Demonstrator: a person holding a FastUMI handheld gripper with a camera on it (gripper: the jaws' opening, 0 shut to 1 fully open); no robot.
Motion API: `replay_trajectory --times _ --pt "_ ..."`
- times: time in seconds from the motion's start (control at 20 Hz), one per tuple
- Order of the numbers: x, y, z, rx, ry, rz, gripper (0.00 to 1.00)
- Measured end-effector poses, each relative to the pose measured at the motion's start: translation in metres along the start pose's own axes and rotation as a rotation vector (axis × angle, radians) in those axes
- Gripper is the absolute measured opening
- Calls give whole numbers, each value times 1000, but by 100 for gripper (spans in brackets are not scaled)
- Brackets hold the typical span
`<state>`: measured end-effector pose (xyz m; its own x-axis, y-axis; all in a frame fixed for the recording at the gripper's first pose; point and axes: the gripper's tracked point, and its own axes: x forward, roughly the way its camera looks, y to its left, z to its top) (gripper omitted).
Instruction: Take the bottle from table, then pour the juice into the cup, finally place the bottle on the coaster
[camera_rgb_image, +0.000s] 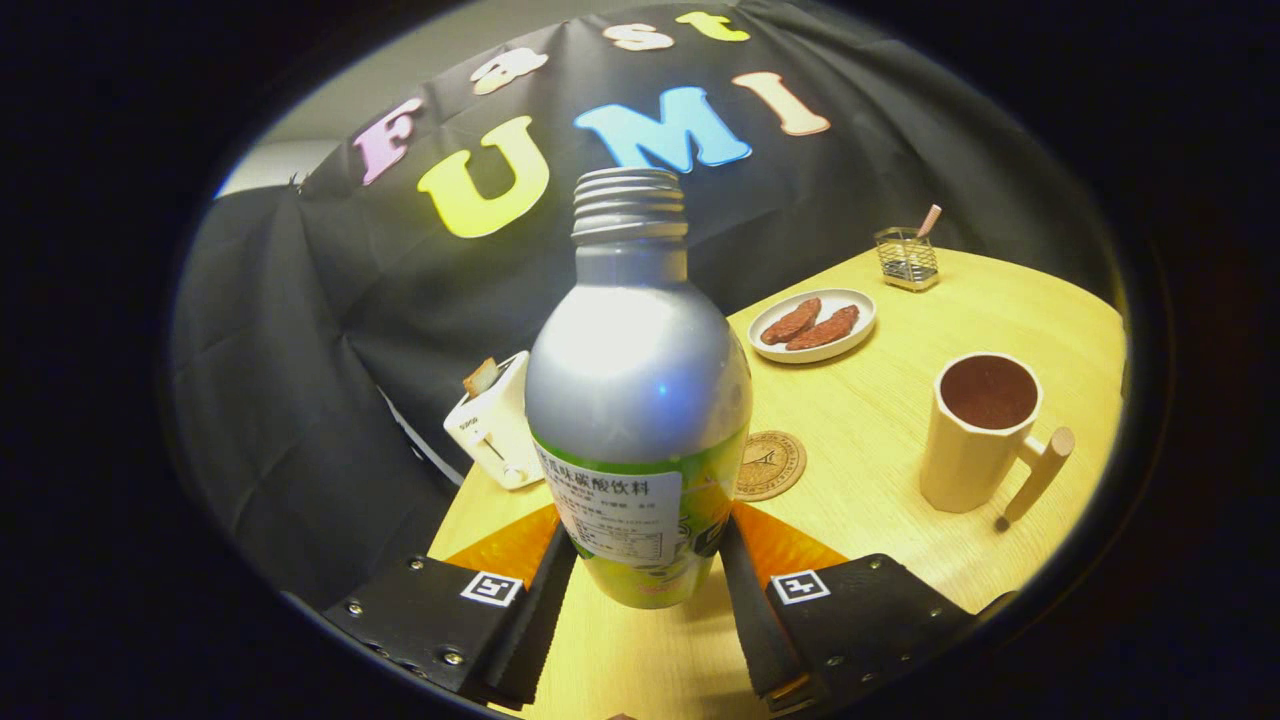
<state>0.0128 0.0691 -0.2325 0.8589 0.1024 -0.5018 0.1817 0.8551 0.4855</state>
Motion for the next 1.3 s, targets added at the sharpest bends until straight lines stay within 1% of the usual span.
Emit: replay_trajectory --times 0.25,0.6,1.1,1.3 --pt "-5 -22 12 104 -15 -2 76" --pt "-4 -28 14 234 16 46 76" --pt "-3 -43 2 442 55 65 76" --pt "-2 -49 1 551 64 74 76"
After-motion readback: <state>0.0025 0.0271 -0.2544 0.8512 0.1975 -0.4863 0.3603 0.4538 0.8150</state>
